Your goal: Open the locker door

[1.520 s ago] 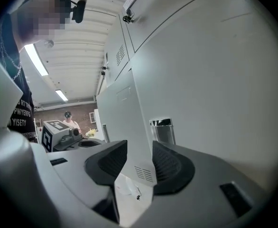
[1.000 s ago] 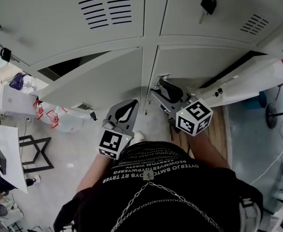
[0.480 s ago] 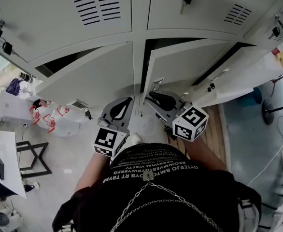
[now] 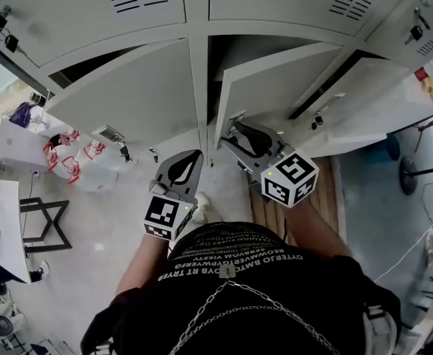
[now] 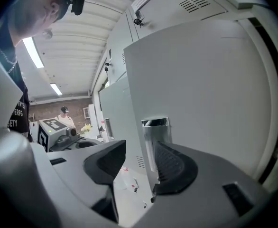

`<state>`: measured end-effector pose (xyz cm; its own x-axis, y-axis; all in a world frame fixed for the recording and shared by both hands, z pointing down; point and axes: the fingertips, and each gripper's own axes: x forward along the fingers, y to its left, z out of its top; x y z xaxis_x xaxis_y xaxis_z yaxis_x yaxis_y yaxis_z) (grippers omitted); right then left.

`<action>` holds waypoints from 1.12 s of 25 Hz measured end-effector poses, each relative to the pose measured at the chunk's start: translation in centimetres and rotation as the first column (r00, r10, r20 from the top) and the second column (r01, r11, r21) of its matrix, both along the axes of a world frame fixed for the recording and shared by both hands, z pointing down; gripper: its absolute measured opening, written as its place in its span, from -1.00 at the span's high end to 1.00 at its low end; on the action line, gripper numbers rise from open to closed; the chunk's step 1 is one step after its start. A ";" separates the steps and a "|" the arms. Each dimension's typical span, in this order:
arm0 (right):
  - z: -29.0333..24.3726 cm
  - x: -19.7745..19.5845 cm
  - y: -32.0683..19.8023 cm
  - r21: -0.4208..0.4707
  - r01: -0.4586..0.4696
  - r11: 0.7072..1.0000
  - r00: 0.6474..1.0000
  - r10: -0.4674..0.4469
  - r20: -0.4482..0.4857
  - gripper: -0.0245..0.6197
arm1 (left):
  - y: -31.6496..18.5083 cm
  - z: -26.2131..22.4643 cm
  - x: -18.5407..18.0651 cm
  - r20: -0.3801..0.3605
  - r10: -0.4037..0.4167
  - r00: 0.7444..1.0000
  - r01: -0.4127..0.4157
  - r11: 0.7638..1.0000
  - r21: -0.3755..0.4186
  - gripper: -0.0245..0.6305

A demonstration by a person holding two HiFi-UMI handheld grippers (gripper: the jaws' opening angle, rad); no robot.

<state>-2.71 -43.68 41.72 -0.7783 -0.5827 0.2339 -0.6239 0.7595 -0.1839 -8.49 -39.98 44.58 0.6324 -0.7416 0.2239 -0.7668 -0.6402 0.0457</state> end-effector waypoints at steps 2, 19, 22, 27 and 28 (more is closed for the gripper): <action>0.3 -0.1 -0.1 -0.004 0.002 1.000 1.000 -0.002 -0.007 0.35 | 0.5 0.4 -0.4 0.011 -0.011 1.000 0.011 1.000 -0.002 0.92; 1.6 -1.1 -1.8 -0.009 -0.085 0.996 0.996 0.084 -0.034 0.52 | -2.6 0.3 -2.6 0.031 0.040 0.999 -0.041 0.999 0.025 0.92; 1.5 -0.7 -1.0 -0.011 -0.081 0.997 0.996 0.081 -0.023 0.52 | -2.5 0.6 -1.5 0.029 0.069 0.997 -0.070 0.997 0.027 0.92; 1.6 0.9 1.1 -0.013 -0.104 0.994 0.994 0.104 -0.014 0.57 | -1.1 -0.3 1.4 0.014 0.114 0.993 -0.115 0.993 0.031 0.92; 1.6 1.2 1.6 -0.015 -0.104 0.994 0.995 0.104 -0.014 0.57 | -0.7 -0.4 2.0 0.012 0.122 0.992 -0.122 0.992 0.031 0.92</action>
<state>-1.48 -42.03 43.36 -0.7106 -0.6563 0.2537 -0.7017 0.6877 -0.1863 -6.51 -40.69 44.15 0.7162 -0.6660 0.2087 -0.6834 -0.7299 0.0163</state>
